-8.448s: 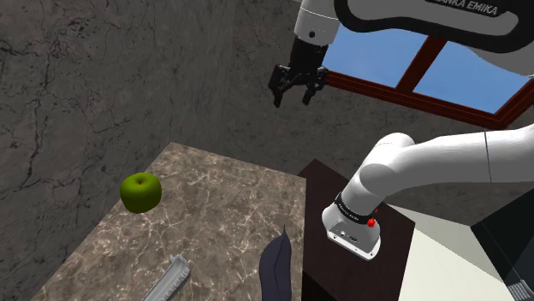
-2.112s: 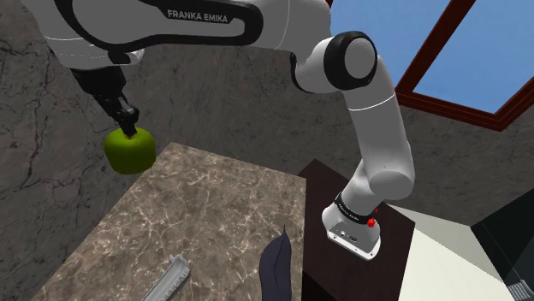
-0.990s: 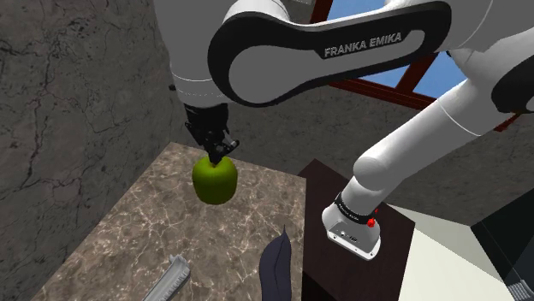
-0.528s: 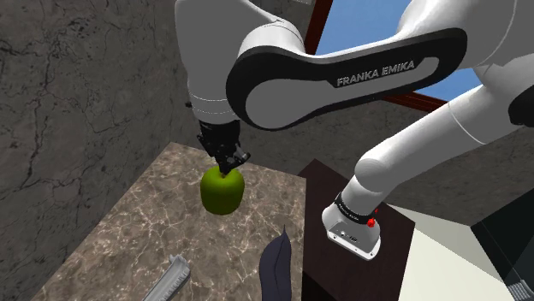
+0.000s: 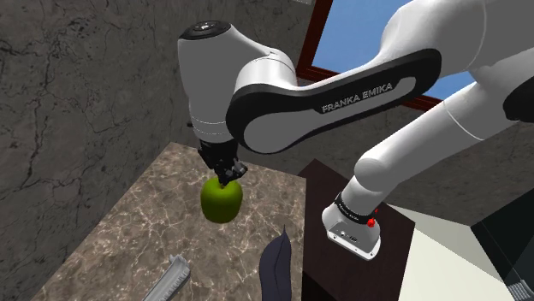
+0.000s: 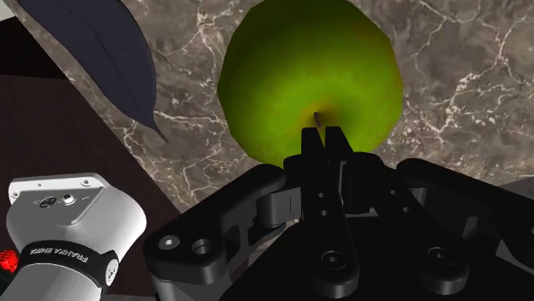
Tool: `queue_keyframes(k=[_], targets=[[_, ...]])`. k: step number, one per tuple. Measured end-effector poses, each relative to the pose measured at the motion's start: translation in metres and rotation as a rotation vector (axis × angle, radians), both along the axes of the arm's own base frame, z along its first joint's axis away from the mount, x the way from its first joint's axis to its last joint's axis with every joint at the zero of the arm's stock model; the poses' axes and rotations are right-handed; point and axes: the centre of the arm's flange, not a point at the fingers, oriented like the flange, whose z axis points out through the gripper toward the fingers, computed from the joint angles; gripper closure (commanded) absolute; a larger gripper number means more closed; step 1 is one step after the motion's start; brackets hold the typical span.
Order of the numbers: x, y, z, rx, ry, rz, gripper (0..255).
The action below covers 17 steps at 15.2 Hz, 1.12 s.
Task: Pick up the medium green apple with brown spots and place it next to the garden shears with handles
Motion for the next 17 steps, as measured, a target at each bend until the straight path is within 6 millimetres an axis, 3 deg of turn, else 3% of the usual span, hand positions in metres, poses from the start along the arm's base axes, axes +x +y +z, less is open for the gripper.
queue_keyframes(k=[17], targets=[[-0.001,0.0,-0.089,-0.001,0.0,0.0,255]])
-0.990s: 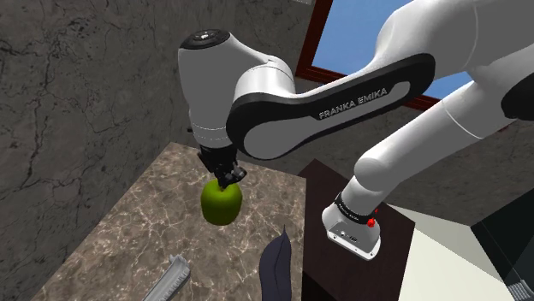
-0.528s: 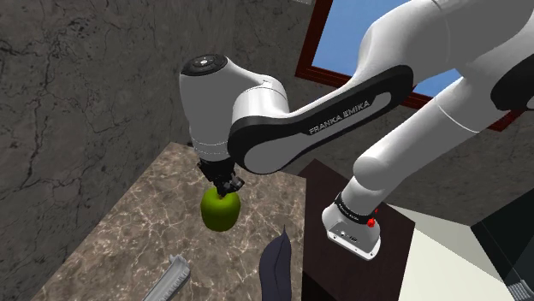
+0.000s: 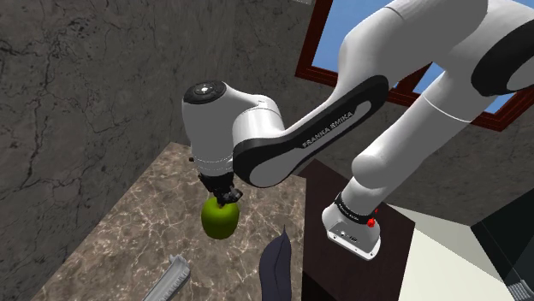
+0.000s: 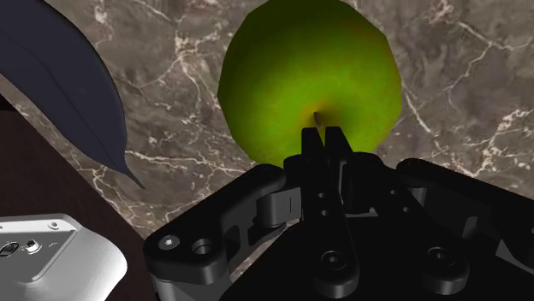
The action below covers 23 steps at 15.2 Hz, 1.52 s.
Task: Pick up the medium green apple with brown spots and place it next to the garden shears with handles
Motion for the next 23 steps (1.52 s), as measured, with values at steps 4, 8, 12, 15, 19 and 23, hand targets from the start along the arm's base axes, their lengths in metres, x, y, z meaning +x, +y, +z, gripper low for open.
queue_keyframes(k=[4,8,12,15,19,23], targets=[[0.0,0.0,-0.009,0.001,0.0,0.0,255],[0.0,0.0,-0.01,0.001,-0.001,0.0,255],[0.001,0.0,-0.01,0.001,-0.001,0.001,0],[0.001,0.0,-0.01,0.001,-0.001,0.001,0],[0.002,0.006,0.029,0.0,-0.003,0.0,0],[0.002,0.008,0.039,0.001,-0.001,0.001,0]])
